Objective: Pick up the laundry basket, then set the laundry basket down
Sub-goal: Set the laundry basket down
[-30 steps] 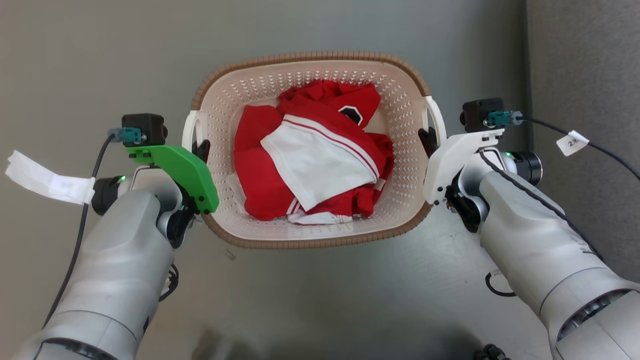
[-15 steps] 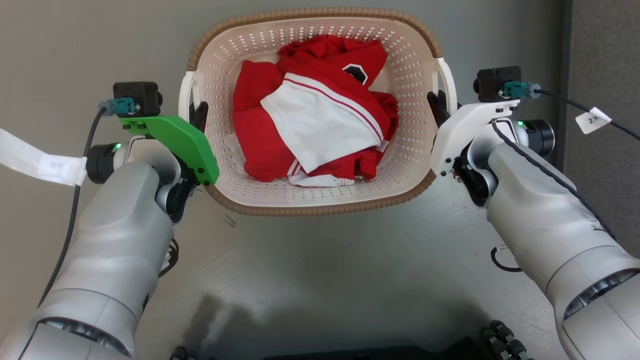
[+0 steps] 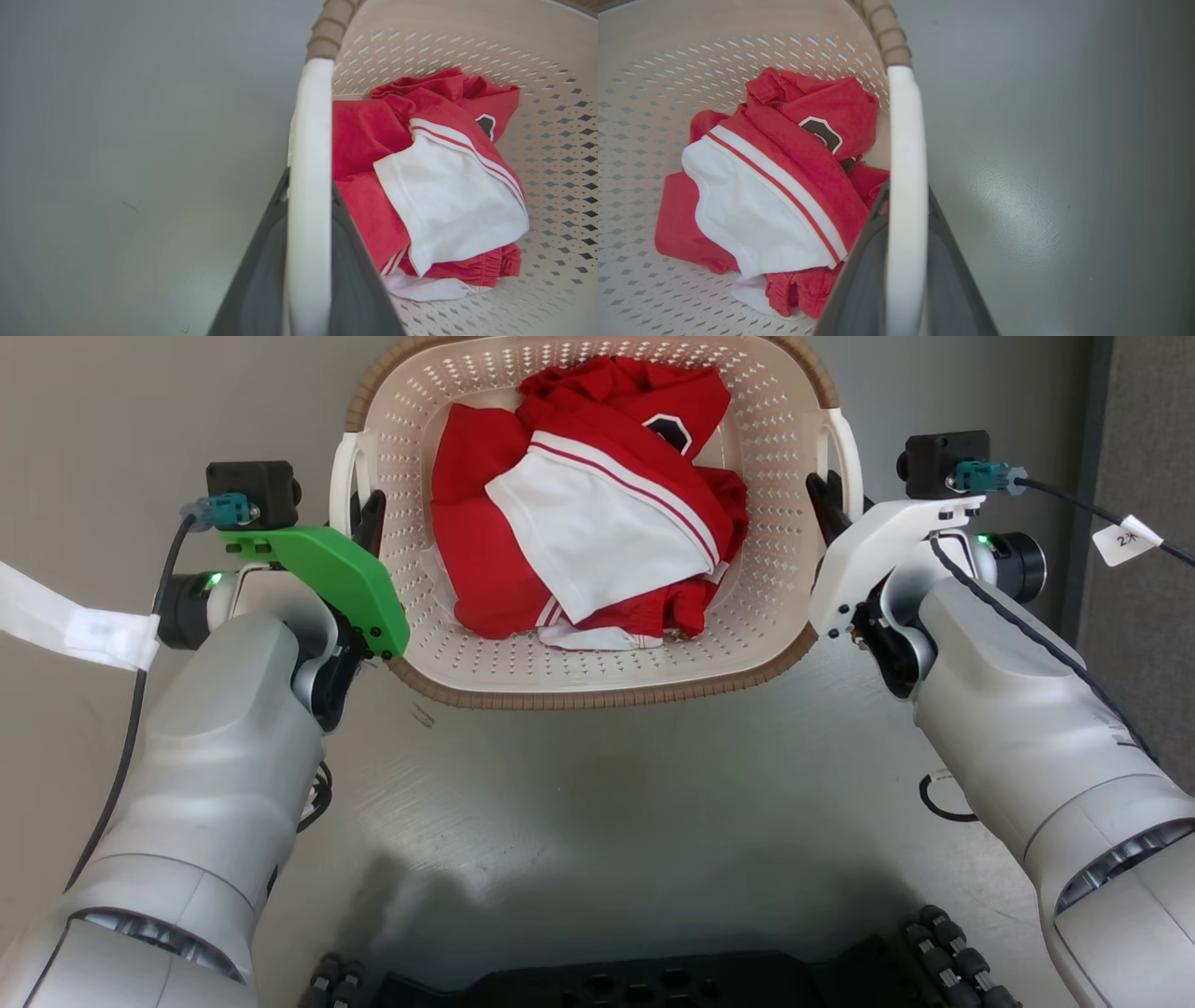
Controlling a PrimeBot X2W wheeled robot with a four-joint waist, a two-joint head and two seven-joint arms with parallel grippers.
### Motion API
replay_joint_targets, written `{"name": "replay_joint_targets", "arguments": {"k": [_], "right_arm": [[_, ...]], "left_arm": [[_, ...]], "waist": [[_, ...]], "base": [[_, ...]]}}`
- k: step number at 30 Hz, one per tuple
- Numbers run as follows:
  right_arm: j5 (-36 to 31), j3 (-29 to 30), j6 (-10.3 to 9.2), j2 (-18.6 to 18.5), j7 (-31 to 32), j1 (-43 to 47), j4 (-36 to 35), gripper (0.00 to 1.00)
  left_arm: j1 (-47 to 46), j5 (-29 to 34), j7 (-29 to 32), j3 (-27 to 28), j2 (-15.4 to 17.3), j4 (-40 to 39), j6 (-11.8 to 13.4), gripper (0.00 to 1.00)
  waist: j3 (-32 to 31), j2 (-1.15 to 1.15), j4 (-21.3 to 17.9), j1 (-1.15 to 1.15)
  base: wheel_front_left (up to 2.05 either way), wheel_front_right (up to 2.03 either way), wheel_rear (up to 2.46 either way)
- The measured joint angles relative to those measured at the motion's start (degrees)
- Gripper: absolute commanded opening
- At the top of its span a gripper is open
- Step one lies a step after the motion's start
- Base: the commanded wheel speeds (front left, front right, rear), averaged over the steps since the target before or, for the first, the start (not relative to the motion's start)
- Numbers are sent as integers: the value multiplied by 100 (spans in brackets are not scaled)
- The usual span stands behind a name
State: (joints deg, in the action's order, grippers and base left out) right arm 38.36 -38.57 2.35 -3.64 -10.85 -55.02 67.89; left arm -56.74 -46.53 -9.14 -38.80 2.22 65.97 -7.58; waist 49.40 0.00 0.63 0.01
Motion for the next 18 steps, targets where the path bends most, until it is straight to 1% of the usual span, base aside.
{"name": "replay_joint_targets", "arguments": {"k": [9, 18], "right_arm": [[25, 38, 1, -38, -55, -86, 86, 0], [25, -16, 15, -8, -70, -85, 141, 0]], "left_arm": [[-129, 78, -57, -58, -85, 71, 0, 0], [-142, 89, -57, -118, -108, 179, 0, 0]], "waist": [[255, 0, -10, 0], [319, 0, 7, 0]], "base": [[0, 0, 0], [0, 0, 0]]}}
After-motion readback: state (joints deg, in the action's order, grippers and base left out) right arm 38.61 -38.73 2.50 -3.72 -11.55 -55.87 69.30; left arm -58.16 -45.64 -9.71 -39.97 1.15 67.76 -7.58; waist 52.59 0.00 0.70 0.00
